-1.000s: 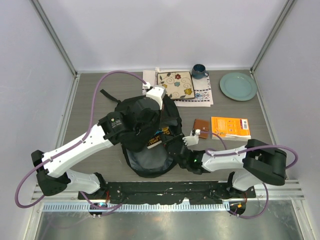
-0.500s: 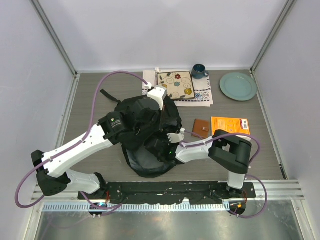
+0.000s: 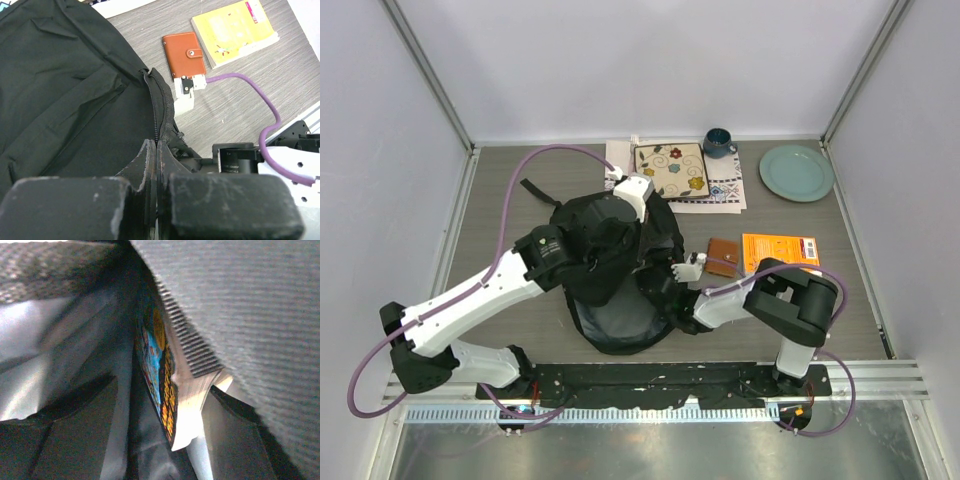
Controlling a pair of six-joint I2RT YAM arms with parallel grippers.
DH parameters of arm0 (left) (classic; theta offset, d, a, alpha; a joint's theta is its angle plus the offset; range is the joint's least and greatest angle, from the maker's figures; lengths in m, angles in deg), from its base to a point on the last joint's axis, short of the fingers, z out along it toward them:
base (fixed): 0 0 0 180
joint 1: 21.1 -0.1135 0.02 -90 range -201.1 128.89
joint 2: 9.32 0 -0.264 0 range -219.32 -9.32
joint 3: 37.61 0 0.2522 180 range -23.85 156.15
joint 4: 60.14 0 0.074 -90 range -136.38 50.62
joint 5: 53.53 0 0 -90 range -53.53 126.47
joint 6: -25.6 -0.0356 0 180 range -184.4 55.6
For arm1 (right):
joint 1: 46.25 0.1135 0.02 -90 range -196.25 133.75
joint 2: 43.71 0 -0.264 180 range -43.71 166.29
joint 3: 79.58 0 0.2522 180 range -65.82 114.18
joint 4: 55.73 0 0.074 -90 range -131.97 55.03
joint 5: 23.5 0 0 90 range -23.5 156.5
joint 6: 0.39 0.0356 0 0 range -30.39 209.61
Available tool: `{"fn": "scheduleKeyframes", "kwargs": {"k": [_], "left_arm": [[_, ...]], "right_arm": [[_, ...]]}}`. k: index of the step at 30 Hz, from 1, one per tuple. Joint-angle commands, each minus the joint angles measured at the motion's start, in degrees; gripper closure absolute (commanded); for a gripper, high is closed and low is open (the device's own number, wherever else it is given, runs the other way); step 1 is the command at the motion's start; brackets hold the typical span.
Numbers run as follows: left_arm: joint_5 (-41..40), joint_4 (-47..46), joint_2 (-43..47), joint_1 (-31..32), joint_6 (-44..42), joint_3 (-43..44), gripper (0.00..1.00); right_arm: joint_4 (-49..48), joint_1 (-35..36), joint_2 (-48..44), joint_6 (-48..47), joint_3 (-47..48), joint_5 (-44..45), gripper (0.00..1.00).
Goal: Pack the student bag
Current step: Place the book in the student bag.
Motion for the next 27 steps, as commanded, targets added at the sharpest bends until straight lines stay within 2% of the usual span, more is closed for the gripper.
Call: {"fn": "scheduleKeyframes", "kwargs": {"k": [1, 6, 11, 14, 17, 18, 21, 23, 24, 27], "left_arm": [[0.3, -3.0, 2.5, -0.5, 0.6, -0.8, 1.0], [0.0, -3.1, 2.9, -0.7, 1.1, -1.7, 1.0], [-0.3, -2.7, 2.8, -0.9, 1.3, -1.6, 1.0], [-0.7, -2.7, 2.9, -0.9, 1.2, -1.6, 1.0], [-0.5, -2.7, 2.7, -1.0, 1.2, -1.4, 1.0], [-0.4, -2.6, 2.6, -1.1, 1.2, -1.3, 1.0], [-0.3, -2.7, 2.4, -1.1, 1.2, -1.2, 1.0], [-0.3, -2.7, 2.3, -1.1, 1.2, -1.3, 1.0], [-0.2, -2.6, 2.4, -1.1, 1.2, -1.2, 1.0], [-0.2, -2.6, 2.5, -1.1, 1.4, -1.4, 1.0]], "right_arm": [[-4.1, -0.6, -4.6, -13.4, -3.2, -6.3, 0.27], [-1.9, -0.6, -7.7, -17.7, -2.9, -12.5, 0.26], [-0.3, -0.6, -9.4, -16.9, -3.3, -16.4, 0.26], [-0.5, -0.4, -9.0, -16.4, -3.5, -18.3, 0.3], [-4.0, -0.4, -7.2, -16.0, -4.0, -18.1, 0.46], [-4.9, -0.4, -6.2, -15.2, -4.1, -18.0, 0.56], [-7.4, -0.7, -3.6, -14.9, -2.9, -17.6, 0.75], [-7.8, -1.3, -2.0, -15.2, -1.4, -18.3, 0.81], [-8.0, -1.6, -1.3, -15.5, 0.2, -18.8, 0.87], [-8.1, -2.5, 1.5, -16.2, 2.5, -19.6, 0.87]]}}
